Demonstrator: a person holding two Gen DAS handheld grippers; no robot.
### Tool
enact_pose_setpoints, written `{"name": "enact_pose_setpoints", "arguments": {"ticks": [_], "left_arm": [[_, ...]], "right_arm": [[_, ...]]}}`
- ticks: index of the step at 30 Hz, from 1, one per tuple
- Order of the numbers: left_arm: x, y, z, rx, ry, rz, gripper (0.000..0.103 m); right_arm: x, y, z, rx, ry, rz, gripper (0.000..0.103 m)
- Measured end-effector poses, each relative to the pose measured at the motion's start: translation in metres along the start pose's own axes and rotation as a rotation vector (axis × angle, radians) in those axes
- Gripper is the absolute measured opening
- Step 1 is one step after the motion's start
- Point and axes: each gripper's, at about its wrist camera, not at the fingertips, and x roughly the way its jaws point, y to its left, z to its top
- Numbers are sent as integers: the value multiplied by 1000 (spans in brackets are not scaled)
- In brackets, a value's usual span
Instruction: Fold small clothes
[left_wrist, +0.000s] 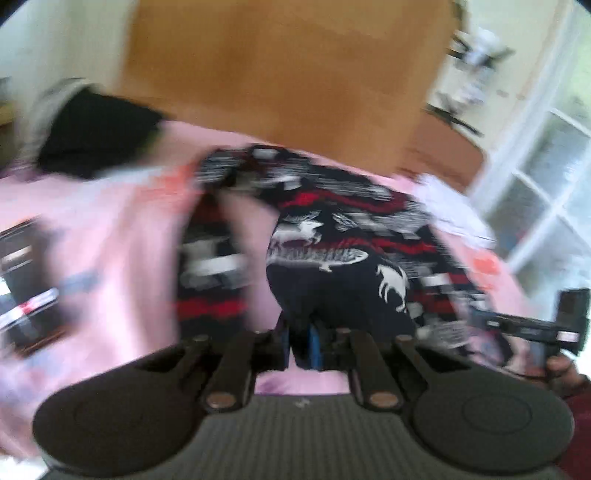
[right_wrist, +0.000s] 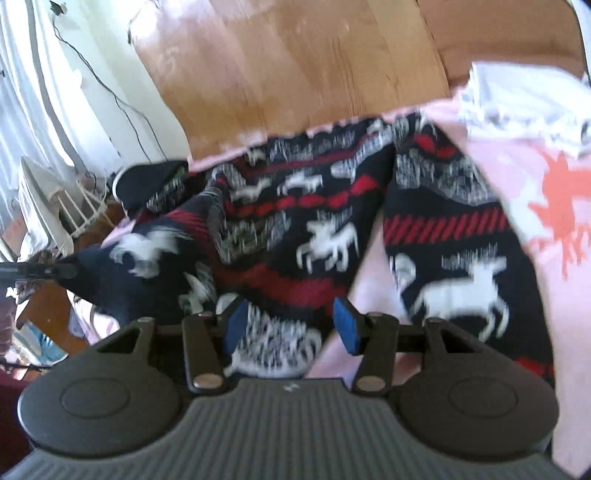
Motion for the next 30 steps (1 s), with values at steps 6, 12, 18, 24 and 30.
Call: {"name": "enact_pose_setpoints", "arguments": {"ticks": [6, 12, 18, 24, 30], "left_arm": [[37, 18, -38, -60, 152, 88, 16], [21, 21, -14, -25, 28, 74, 41], [45, 13, -19, 20, 81, 27, 41], [54, 10, -33, 48, 116, 18, 11], [29, 5, -39, 96, 83, -17, 11]], "right_arm": [[-10, 8, -18, 14, 51, -7, 54], [-36, 14, -33, 37, 45, -23, 54], [-28, 17, -58, 167, 49, 75, 55], [1, 36, -58, 146, 45, 93, 8], [-50, 34, -34, -17, 7, -74, 6]]}}
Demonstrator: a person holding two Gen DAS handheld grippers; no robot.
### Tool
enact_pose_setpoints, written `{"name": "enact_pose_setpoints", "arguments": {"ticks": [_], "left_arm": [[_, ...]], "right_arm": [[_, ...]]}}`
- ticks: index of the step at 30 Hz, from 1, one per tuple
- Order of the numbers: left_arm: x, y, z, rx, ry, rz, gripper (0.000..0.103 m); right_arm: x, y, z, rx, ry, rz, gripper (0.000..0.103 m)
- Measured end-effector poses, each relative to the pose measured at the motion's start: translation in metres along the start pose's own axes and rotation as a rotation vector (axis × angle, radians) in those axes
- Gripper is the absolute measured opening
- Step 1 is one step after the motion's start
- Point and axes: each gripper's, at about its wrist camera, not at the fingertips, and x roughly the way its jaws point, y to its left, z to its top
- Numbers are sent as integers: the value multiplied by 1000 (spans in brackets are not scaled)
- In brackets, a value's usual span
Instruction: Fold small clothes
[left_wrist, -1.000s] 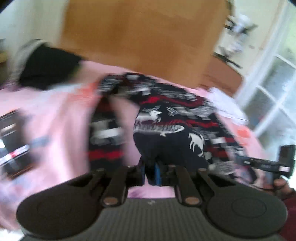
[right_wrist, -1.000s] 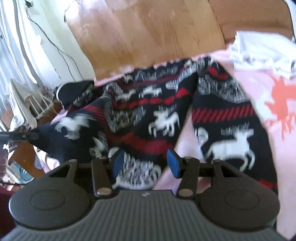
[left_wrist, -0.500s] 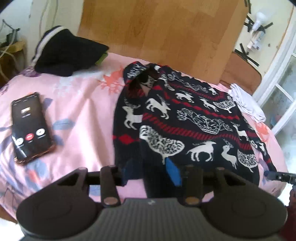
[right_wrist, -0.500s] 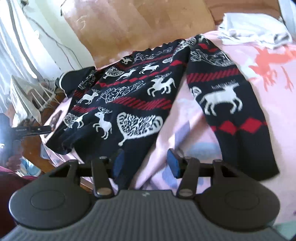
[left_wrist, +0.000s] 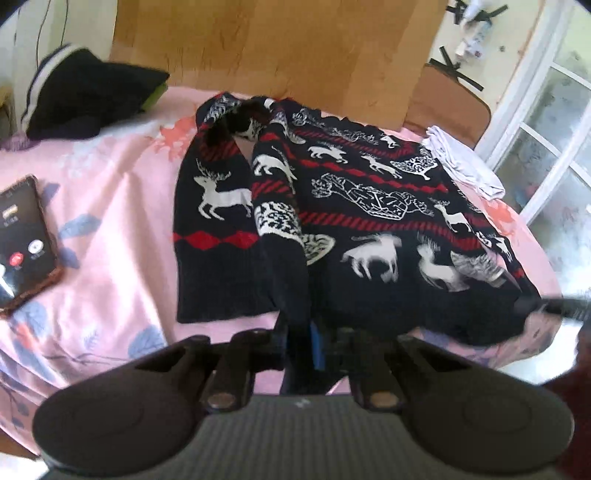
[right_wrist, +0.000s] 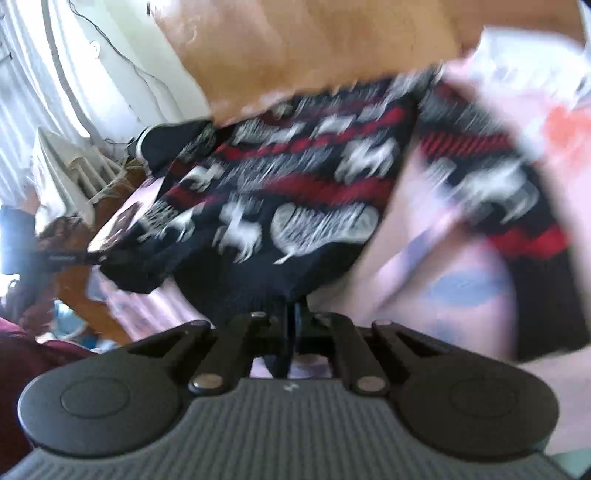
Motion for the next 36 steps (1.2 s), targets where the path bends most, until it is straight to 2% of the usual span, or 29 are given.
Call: {"name": "enact_pose_setpoints", "arguments": {"ticks": [2, 3, 5, 6, 8, 10, 12, 15, 16, 18, 19, 21, 23, 25, 28, 30, 34, 36], "left_arm": [[2, 1, -3, 4, 18, 3, 12], [3, 3, -4, 6, 32, 1, 20], [0, 8, -4, 10, 14, 27, 45], [-5, 13, -1, 0, -25, 52, 47], [-12, 26, 9, -52, -82, 61, 47], [-11, 34, 23, -78, -123, 122, 50], [3, 40, 39, -88, -133, 191, 52], [32, 52, 61, -106, -111, 197, 52], [43, 54, 67, -104, -99, 201, 48], [65, 56, 77, -91, -50, 214, 20], [73, 59, 83, -100, -18, 197, 6], [69, 74, 99, -158, -18, 150, 6], [45, 93, 122, -209, -94, 161, 6], [-3, 116, 150, -263, -244, 260, 6], [-58, 145, 183, -358, -381, 369, 6], [-73, 152, 203, -359, -410, 442, 6], [-77, 158, 234, -416, -385, 383, 6], [-63, 141, 249, -389, -353, 321, 6]], "right_arm": [[-13, -17, 6, -4, 22, -111, 7], [-13, -23, 7, -2, 44, -144, 15], [-14, -26, 11, -13, 40, -219, 31], [-18, -25, 14, -22, 2, -241, 39], [-23, -28, 23, -2, -68, -192, 42], [-19, -25, 30, 3, -101, -153, 42], [-7, -20, 36, -10, -95, -140, 43], [12, -10, 39, -32, -67, -99, 43], [17, -8, 40, -40, -64, -86, 43], [25, -3, 41, -38, -65, -68, 44], [27, -3, 43, -32, -65, -59, 44], [34, -1, 47, -17, -66, -49, 44], [37, -4, 53, -20, -63, -35, 44], [40, -4, 63, -35, -68, -26, 44], [51, -1, 78, -48, -71, 7, 44], [60, 4, 86, -67, -66, 30, 44], [79, 18, 96, -98, -60, 85, 44], [84, 21, 98, -109, -57, 110, 44]]}}
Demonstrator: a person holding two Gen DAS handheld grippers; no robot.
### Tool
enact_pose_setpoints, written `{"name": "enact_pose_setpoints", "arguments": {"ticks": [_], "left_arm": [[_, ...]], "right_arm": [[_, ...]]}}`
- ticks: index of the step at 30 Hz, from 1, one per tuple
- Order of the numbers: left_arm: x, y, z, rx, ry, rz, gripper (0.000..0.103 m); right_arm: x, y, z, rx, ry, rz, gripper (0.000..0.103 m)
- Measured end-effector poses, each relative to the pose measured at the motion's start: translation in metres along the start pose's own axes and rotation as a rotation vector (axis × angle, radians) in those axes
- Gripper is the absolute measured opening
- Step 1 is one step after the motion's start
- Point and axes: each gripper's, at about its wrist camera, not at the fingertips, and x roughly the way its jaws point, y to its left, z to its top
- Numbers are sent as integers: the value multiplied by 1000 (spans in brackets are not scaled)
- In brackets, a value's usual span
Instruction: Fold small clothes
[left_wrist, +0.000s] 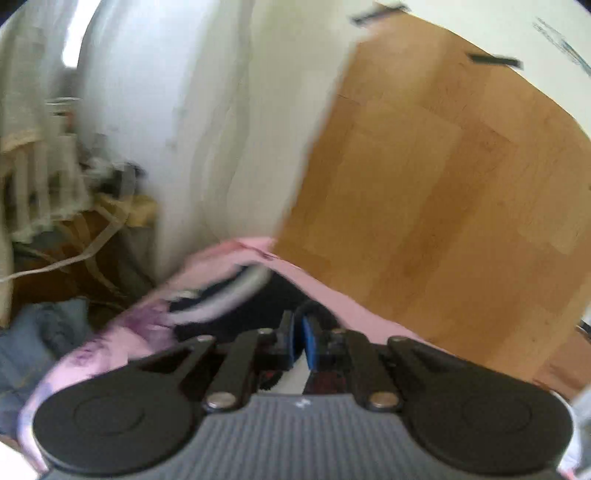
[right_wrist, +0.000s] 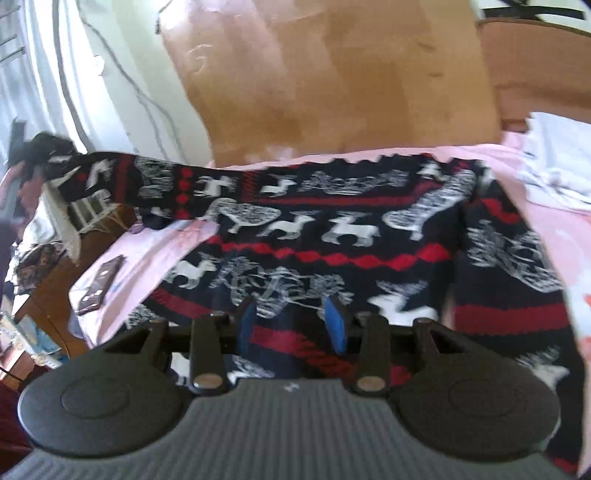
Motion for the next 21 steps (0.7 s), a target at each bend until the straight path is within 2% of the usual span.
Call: {"name": "enact_pose_setpoints", "arguments": {"ticks": [3, 7, 9, 10, 11, 12, 14, 16, 18, 19, 21], "left_arm": [[12, -52, -6, 87, 69, -107, 6], [21, -158, -22, 257, 146, -279, 7], [21, -214, -37, 344, 212, -406, 22], [18, -235, -45, 386, 236, -459, 44], [14, -253, -51, 431, 241, -501, 58], [7, -267, -58, 474, 226, -532, 59], [-3, -281, -65, 523, 197, -564, 59], [-9, -279, -63, 520, 170, -578, 61], [-8, -271, -55, 501, 125, -538, 70], [-5, -267, -54, 483, 103, -501, 80], [5, -247, -52, 444, 98, -425, 81]], "right_arm": [[3, -3, -1, 10, 7, 1, 44], [-3, -15, -5, 47, -1, -26, 44], [-7, -21, -7, 74, -12, -40, 44], [-9, -23, -9, 83, -16, -44, 44], [-12, -26, -11, 90, -21, -46, 44], [-14, -28, -12, 96, -22, -50, 44], [-17, -34, -14, 106, -23, -55, 44], [-19, -41, -14, 120, -23, -61, 44], [-17, -51, -8, 143, -25, -53, 46], [-14, -55, -4, 155, -25, -43, 46], [-3, -60, 7, 167, -17, -4, 46]]}}
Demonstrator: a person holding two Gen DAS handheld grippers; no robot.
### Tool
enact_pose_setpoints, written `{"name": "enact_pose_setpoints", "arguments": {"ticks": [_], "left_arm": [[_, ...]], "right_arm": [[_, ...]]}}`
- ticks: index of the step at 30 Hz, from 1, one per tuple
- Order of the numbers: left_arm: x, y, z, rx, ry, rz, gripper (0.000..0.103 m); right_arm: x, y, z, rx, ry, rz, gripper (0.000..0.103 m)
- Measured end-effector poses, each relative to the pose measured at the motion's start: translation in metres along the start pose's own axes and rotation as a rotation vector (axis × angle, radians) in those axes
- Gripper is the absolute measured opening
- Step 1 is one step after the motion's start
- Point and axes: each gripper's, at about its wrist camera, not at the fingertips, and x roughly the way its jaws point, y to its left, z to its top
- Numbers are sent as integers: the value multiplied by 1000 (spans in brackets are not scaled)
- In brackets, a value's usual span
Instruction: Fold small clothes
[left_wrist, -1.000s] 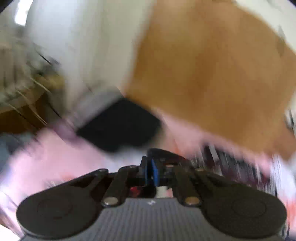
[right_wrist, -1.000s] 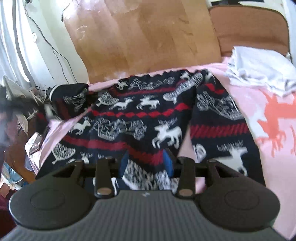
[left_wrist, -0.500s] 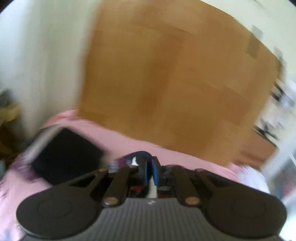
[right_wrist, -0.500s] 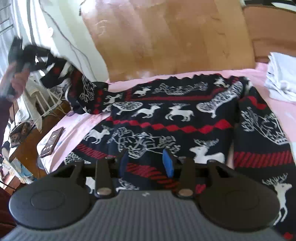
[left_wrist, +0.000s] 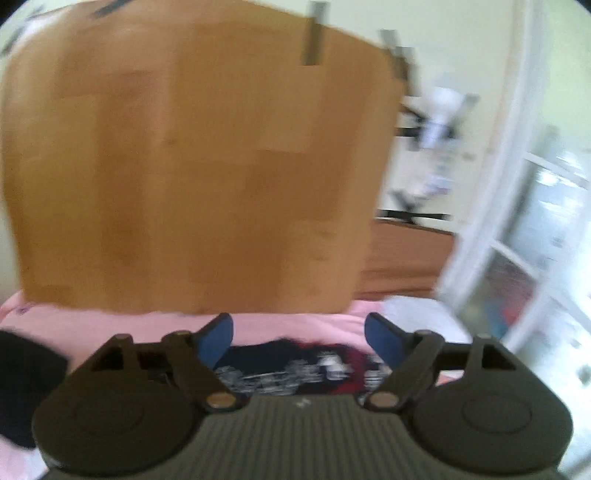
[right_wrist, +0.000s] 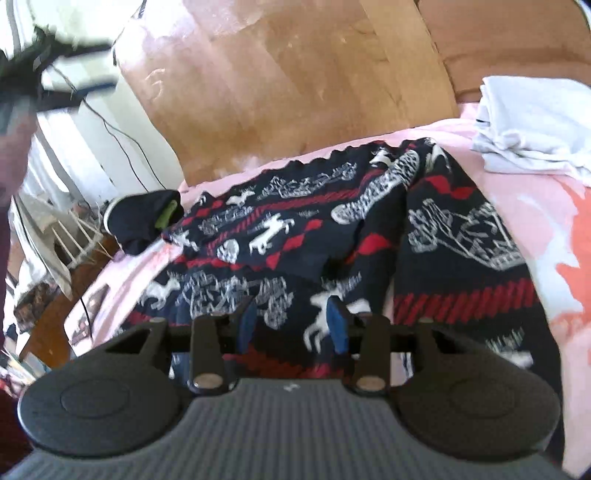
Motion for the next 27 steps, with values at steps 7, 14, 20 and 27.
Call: {"name": "enact_pose_setpoints", "arguments": {"ticks": [7, 14, 20, 27], "left_arm": [[16, 92, -32, -193, 87, 167, 81], [35, 151, -72, -312, 177, 227, 81], [56, 165, -83, -326, 211, 259, 82], [105, 171, -84, -303, 219, 271, 84]], "right_arm": [[48, -5, 30, -84, 52, -94, 46], [79, -25, 40, -120, 78, -191, 49], [71, -2, 55, -256, -1, -155, 6], [52, -47, 126, -217, -142, -303, 6]]}}
